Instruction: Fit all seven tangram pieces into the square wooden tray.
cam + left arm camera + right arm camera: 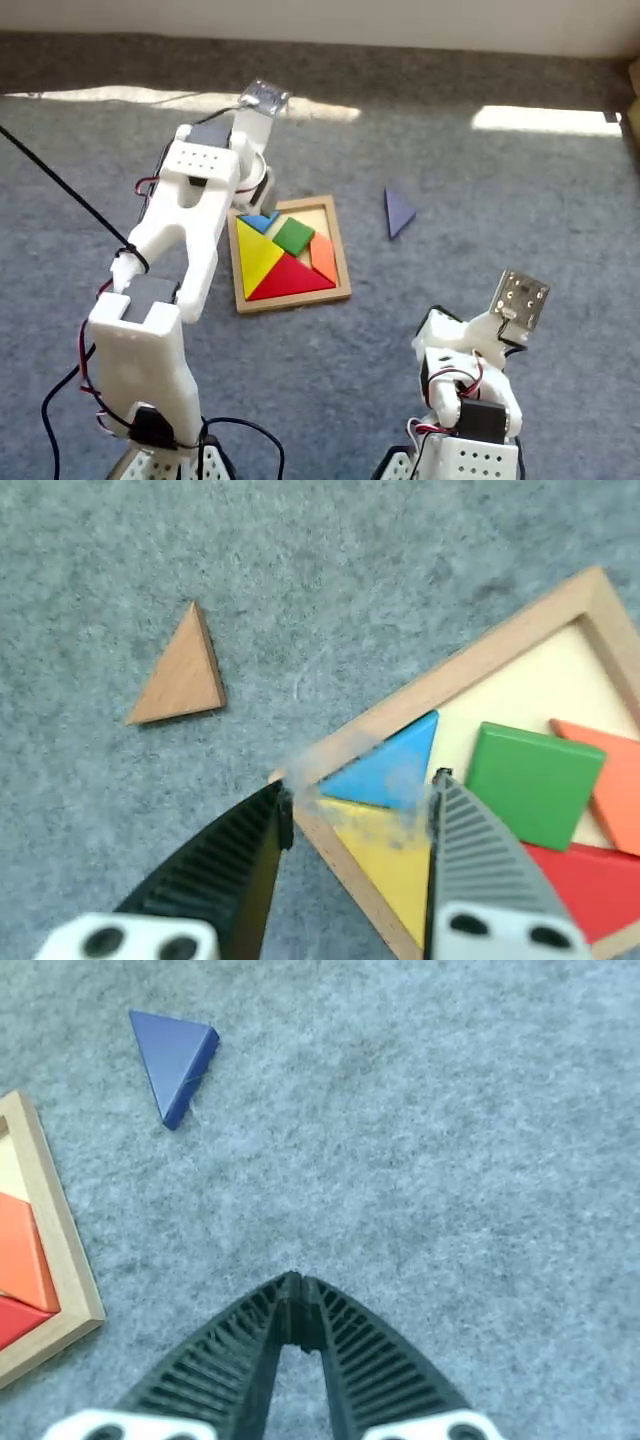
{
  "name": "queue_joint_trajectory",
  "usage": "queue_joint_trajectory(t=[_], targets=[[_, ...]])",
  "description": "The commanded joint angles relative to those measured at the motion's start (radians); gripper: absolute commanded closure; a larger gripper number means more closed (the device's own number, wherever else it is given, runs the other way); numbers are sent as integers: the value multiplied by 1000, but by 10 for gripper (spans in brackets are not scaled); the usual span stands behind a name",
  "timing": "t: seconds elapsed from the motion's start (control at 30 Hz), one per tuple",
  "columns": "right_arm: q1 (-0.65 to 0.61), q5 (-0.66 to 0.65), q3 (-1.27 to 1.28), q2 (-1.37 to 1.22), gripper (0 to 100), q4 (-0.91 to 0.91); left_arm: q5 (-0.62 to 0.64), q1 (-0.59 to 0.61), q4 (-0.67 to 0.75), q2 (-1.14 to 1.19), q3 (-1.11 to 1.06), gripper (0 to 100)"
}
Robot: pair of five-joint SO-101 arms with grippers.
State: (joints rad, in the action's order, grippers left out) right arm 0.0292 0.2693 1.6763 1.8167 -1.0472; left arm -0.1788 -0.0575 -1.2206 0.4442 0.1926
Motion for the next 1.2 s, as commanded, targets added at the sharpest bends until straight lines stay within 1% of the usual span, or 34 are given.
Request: queue_joint_trajectory(t=[0.0, 0.1, 0.2, 0.33, 0.5, 0.6, 0.67, 0.8, 0.87, 1.03, 1.17], targets=[[8, -9, 116, 18, 995, -4, 0, -68, -117, -21, 131, 780], [8, -9, 116, 18, 995, -4, 6, -122, -155, -19, 139, 780], [8, -9, 116, 18, 995, -4, 54, -162, -161, -10, 139, 780], [8, -9, 116, 18, 995, -4, 52, -174, -149, 1, 104, 780], [8, -9, 116, 18, 995, -4, 49, -136, -49, 62, 8, 780], [8, -9, 116, 18, 995, -4, 29, -99, -5, 116, -4, 780], [8, -9, 116, 18, 995, -4, 8, -76, -5, 133, -1, 780], [8, -9, 116, 18, 995, -4, 3, -30, -6, 101, 8, 780], [8, -9, 116, 18, 995, -4, 3, -22, -8, 73, 8, 780], [8, -9, 116, 18, 995, -4, 3, -22, -66, -16, 15, 780], [8, -9, 116, 18, 995, -4, 5, -5, -77, -114, 8, 780]])
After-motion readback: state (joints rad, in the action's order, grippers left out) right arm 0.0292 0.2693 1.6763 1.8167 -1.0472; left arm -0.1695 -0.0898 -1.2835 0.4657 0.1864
